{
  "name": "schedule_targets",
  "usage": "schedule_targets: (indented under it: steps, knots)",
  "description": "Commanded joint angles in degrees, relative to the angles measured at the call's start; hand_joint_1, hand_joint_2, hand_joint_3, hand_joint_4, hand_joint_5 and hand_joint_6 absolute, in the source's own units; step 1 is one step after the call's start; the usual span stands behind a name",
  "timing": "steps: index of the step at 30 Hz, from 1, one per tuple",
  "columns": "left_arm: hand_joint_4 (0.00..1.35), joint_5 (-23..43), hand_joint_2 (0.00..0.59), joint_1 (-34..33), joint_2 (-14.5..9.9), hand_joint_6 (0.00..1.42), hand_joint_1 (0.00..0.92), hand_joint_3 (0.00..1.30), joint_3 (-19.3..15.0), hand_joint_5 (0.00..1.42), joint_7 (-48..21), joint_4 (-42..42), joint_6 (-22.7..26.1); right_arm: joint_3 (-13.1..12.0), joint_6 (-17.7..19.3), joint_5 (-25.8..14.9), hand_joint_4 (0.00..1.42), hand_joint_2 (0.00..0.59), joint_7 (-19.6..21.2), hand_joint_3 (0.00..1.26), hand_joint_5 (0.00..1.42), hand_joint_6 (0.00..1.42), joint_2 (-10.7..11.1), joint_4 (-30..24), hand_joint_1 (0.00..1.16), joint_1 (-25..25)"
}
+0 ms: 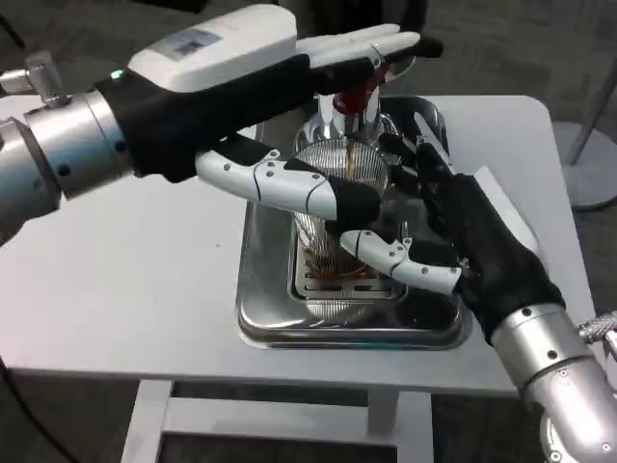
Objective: Grasp the cup under the faucet to collect the drink, then remove the cup.
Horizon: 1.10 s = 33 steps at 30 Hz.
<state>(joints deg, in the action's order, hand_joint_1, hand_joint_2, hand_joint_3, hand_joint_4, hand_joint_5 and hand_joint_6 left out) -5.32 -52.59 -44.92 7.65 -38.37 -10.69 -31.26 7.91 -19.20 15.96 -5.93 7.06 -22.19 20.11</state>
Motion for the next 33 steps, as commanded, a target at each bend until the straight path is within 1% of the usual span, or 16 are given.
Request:
schedule_targets:
  steps: [1, 21, 33]
  knots:
    - [0.00, -4.21, 0.081, 3.18, -2.07, 0.20, 0.000, 0.08, 2.29, 0.07, -3.74, -2.99, 1.34, 0.33, 0.91, -0.26, 0.09, 0.245, 0.58, 0.00, 0.17, 0.34, -0.71, 0.81, 0.79, 0.47]
    - [0.00, -3.95, 0.082, 2.48, -2.24, 0.20, 0.000, 0.07, 2.07, 0.07, -3.77, -5.67, -0.38, 0.79, 1.78, -0.37, 0.10, 0.248, 1.51, 0.01, 0.17, 0.34, -1.66, 3.96, 0.79, 2.24]
    - [0.00, -3.88, 0.083, 2.18, -2.18, 0.21, 0.000, 0.07, 2.11, 0.06, -3.84, -6.33, -0.74, 0.59, 1.91, -0.24, 0.10, 0.255, 1.54, 0.01, 0.17, 0.34, -1.91, 4.43, 0.78, 2.64]
